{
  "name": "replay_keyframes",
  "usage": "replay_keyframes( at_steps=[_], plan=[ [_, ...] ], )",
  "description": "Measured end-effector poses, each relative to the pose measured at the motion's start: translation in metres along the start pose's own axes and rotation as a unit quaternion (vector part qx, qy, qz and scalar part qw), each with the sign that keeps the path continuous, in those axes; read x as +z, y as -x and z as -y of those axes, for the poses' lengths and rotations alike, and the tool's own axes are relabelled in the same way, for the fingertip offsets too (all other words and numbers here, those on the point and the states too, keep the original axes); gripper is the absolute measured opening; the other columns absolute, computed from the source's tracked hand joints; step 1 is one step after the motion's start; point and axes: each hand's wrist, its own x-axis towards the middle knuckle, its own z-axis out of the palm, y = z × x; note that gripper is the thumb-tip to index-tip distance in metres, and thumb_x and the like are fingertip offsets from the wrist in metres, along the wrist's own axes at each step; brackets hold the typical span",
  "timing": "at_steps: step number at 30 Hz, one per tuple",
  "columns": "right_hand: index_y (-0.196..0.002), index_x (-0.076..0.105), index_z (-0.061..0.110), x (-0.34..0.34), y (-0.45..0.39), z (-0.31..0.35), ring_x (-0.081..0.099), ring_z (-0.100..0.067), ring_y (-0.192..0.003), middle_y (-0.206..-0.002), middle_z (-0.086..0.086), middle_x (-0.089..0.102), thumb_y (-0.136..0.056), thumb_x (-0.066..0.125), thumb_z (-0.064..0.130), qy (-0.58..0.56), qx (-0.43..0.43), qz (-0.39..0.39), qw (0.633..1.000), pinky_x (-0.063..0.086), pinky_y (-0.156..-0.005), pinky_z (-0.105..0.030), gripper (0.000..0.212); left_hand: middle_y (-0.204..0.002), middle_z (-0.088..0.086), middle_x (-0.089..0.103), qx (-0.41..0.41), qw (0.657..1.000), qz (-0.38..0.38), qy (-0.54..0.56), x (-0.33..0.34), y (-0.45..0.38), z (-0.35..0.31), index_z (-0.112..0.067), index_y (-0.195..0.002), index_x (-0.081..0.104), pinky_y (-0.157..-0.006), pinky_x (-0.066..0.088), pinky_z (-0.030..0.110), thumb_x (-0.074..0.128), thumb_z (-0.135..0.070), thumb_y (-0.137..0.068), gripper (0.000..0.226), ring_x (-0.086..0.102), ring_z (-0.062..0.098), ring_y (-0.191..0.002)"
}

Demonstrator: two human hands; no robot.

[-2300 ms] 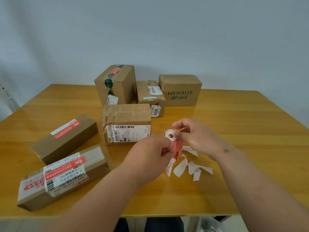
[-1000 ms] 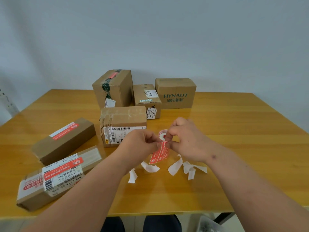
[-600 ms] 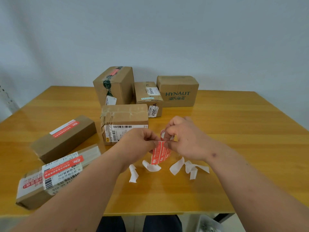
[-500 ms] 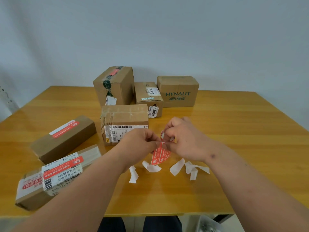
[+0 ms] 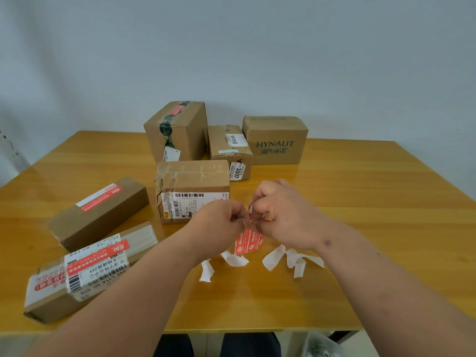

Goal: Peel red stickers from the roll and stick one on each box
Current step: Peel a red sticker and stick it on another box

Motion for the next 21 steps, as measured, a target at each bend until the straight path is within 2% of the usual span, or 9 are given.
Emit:
replay_keyframes(
  at_steps=[4, 7, 9, 14, 17, 19, 21],
  plan=[
    [-0.073, 0.068, 0.018, 0.002, 0.000, -0.002, 0.039, -0.017, -0.095, -0.099, 0.009, 0.051, -0.080, 0.069, 0.022, -0.015, -0.014, -0.023, 1.000, 0.040, -0.087, -0.043, 0.008, -0.087, 0.006, 0.070, -0.007, 0.999, 0.003, 0.040, -0.001, -0.002, 0.002, -0.025, -0.079, 0.064, -0.076, 0.054, 0.036, 0.053, -0.023, -0.097, 0.021, 0.066, 0.024, -0.084],
    [-0.073, 0.066, 0.023, 0.002, 0.001, -0.003, 0.039, -0.016, -0.094, -0.097, 0.009, 0.052, -0.082, 0.069, 0.024, -0.021, -0.016, -0.032, 0.999, 0.040, -0.087, -0.043, 0.009, -0.083, 0.002, 0.070, -0.020, 0.996, 0.010, 0.089, -0.002, -0.003, 0.005, -0.021, -0.081, 0.064, -0.067, 0.048, 0.023, 0.054, -0.022, -0.097, 0.019, 0.061, 0.012, -0.076],
    [-0.080, 0.069, 0.024, 0.001, 0.000, -0.005, 0.038, -0.014, -0.094, -0.096, 0.011, 0.050, -0.081, 0.071, 0.030, -0.021, -0.007, -0.032, 0.999, 0.038, -0.089, -0.040, 0.006, -0.081, -0.001, 0.070, -0.025, 0.994, 0.014, 0.110, -0.002, -0.005, 0.007, -0.020, -0.081, 0.065, -0.067, 0.045, 0.021, 0.055, -0.023, -0.097, 0.019, 0.063, 0.008, -0.074],
    [-0.101, 0.068, 0.031, -0.003, -0.004, -0.006, 0.042, -0.015, -0.104, -0.101, 0.011, 0.054, -0.078, 0.073, 0.040, 0.004, 0.034, -0.006, 0.999, 0.033, -0.099, -0.041, 0.025, -0.081, -0.005, 0.073, -0.019, 0.992, -0.008, 0.123, -0.003, -0.008, 0.010, -0.020, -0.085, 0.069, -0.067, 0.044, 0.018, 0.059, -0.027, -0.095, 0.016, 0.066, 0.003, -0.074],
    [-0.089, 0.065, 0.036, -0.006, -0.005, -0.004, 0.040, -0.018, -0.110, -0.102, 0.009, 0.054, -0.081, 0.071, 0.038, 0.007, 0.040, -0.010, 0.999, 0.026, -0.105, -0.042, 0.011, -0.078, -0.007, 0.073, -0.010, 0.987, -0.018, 0.157, -0.004, -0.008, 0.012, -0.022, -0.086, 0.071, -0.072, 0.047, 0.021, 0.061, -0.032, -0.094, 0.017, 0.065, 0.001, -0.071],
    [-0.079, 0.056, 0.040, -0.007, -0.005, -0.004, 0.037, -0.017, -0.106, -0.099, 0.011, 0.051, -0.081, 0.071, 0.039, 0.001, 0.040, -0.020, 0.999, 0.027, -0.102, -0.042, 0.014, -0.078, -0.006, 0.073, -0.010, 0.985, -0.015, 0.170, -0.005, -0.006, 0.013, -0.022, -0.086, 0.072, -0.075, 0.050, 0.025, 0.063, -0.039, -0.091, 0.020, 0.065, 0.003, -0.072],
    [-0.076, 0.055, 0.040, -0.006, -0.004, -0.005, 0.035, -0.014, -0.104, -0.097, 0.013, 0.048, -0.080, 0.071, 0.040, -0.003, 0.041, -0.027, 0.999, 0.026, -0.101, -0.041, 0.016, -0.076, -0.006, 0.073, -0.012, 0.985, -0.011, 0.169, -0.005, -0.005, 0.013, -0.021, -0.083, 0.072, -0.073, 0.049, 0.023, 0.065, -0.041, -0.088, 0.022, 0.065, 0.002, -0.070]
  ],
)
